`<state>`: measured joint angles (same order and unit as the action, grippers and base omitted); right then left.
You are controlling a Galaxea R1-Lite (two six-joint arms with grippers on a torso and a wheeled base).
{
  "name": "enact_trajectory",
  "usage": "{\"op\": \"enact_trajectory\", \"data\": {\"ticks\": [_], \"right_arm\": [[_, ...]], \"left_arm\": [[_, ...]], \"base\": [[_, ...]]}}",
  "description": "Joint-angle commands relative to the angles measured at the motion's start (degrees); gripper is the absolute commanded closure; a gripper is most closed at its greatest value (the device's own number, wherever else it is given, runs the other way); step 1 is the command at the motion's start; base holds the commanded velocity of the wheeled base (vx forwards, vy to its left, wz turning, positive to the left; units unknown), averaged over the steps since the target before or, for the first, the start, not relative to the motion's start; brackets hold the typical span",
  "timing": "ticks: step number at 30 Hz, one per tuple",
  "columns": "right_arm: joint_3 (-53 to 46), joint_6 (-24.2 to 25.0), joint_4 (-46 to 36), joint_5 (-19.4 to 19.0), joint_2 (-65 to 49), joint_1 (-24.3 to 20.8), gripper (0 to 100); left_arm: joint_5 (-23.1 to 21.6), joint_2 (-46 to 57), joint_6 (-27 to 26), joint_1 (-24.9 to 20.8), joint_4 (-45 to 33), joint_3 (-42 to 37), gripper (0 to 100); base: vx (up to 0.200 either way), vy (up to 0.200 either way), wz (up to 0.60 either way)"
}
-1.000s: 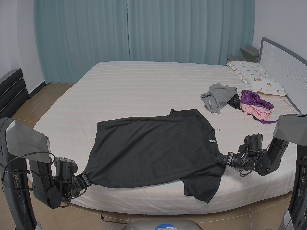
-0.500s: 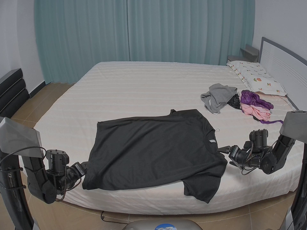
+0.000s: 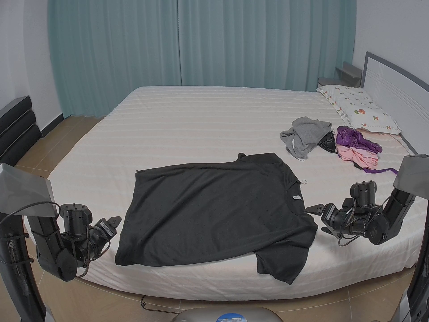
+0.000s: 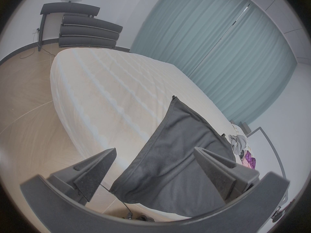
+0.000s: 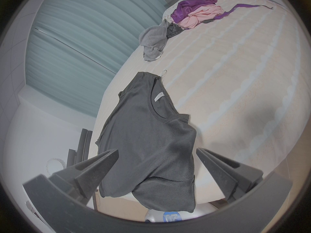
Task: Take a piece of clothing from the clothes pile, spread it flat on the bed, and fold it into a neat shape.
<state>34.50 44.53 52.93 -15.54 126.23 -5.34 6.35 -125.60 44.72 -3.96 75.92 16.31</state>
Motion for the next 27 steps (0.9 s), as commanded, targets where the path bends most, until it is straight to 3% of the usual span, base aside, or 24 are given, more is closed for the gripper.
{"op": "enact_trajectory", "data": {"ticks": [1, 11, 20, 27], "right_arm": [[-0.2, 0.0, 0.1, 0.0, -0.2, 0.1, 0], [-0.3, 0.1, 0.1, 0.0, -0.7, 0.3, 0], [0.0, 1.0, 0.1, 0.1, -1.9, 0.3, 0], [0.2, 2.2, 0.1, 0.1, -2.8, 0.2, 0]], "left_arm": [[0.2, -0.1, 0.1, 0.0, 0.0, 0.2, 0], [0.0, -0.3, 0.2, 0.4, 0.0, -0.2, 0], [-0.1, -0.3, 0.4, 0.4, 0.0, -0.2, 0], [-0.2, 0.0, 0.3, -0.6, -0.1, -0.2, 0]], "base": [[0.0, 0.0, 0.0], [0.0, 0.18, 0.0], [0.0, 0.0, 0.0], [0.2, 0.0, 0.0]]}}
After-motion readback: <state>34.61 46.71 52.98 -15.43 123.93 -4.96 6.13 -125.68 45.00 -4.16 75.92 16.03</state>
